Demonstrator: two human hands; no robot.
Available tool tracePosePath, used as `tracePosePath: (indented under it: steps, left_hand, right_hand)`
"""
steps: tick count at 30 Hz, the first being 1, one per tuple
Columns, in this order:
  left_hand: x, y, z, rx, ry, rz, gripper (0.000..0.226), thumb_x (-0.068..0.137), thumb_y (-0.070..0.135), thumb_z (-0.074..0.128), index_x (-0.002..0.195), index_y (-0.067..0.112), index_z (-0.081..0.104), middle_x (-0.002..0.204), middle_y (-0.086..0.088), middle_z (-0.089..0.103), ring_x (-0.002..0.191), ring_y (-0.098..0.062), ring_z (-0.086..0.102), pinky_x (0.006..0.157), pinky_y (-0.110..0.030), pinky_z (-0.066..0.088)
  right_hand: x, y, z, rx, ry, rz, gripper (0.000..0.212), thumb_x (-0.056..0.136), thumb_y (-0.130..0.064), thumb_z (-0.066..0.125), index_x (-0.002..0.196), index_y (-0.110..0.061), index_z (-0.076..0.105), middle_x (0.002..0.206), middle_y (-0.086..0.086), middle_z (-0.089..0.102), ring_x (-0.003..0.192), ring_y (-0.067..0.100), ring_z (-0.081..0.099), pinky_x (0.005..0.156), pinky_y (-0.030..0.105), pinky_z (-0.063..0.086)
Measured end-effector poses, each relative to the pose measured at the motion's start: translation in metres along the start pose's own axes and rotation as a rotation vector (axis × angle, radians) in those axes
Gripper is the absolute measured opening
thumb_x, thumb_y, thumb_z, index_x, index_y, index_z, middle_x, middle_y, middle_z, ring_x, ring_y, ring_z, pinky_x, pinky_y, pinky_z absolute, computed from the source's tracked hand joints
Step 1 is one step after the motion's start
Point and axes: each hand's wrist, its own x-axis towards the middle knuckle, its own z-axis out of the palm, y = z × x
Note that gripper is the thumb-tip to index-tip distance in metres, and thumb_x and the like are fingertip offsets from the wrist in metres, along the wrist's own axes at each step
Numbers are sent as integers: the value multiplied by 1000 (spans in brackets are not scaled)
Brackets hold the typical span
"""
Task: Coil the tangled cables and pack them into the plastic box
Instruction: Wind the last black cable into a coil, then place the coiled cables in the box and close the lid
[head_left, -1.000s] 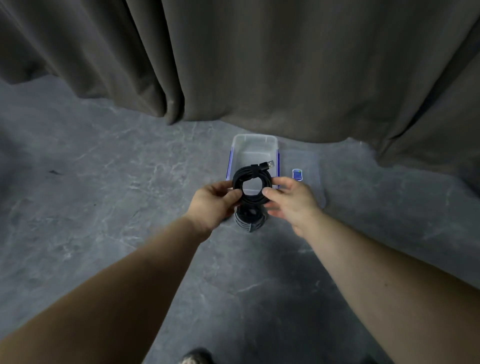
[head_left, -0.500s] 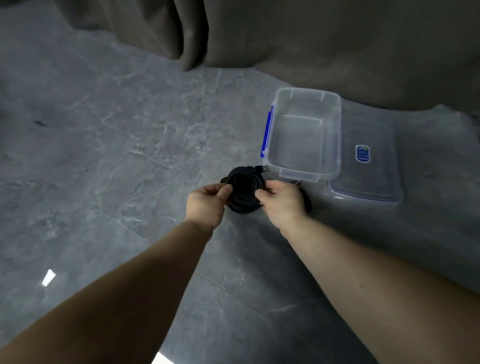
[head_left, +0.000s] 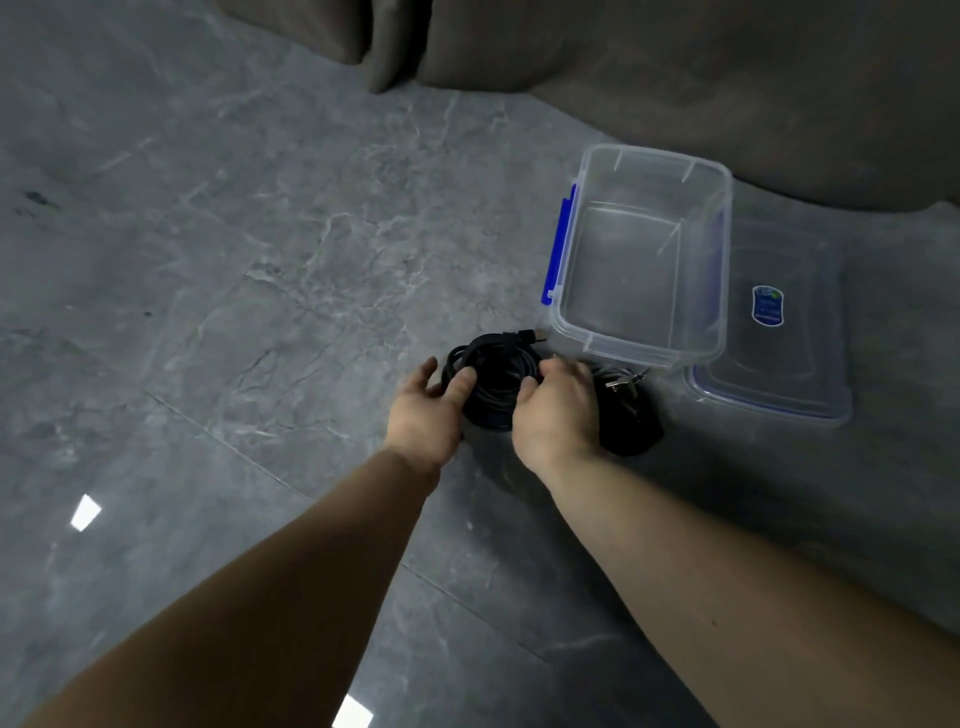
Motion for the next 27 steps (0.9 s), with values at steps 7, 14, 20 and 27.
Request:
tracePosePath:
  steps: [7,14,20,27]
  left_hand:
    - [3,-7,2,-66,-21,42,54,96,28,58,145,20,40,136,1,57,100,-10,61,69,-27,51]
    - [3,-10,-4,-88,34,97,45,97,29,55,140,21,47,111,8,65,107,-13,62,78,-28,53]
    - [-9,2,-22,-92,83,163,43,96,27,57,138,20,50,113,6,64,117,-17,60,101,-39,48]
    - [-45,76,-15,-23,72,287,43,93,32,61,134,24,52,122,8,63,116,-11,60,106,-43,44]
  right_hand:
    - [1,-1,0,-67,-63,-11,32,100,-18,40,126,-1,46,130,18,49,122,33,40,102,35,29]
    - [-2,-1,11,22,-54,-38,28,99,-26,44,120,-8,48,124,14,55,120,32,40,97,34,31]
    - [-9,-12,15,314,-62,-53,34,97,-29,51,128,-15,52,123,7,60,113,24,56,92,26,40]
    - [-26,-62,-64,398,26,-73,38,98,-29,49,134,-16,49,132,5,55,120,20,51,102,34,40]
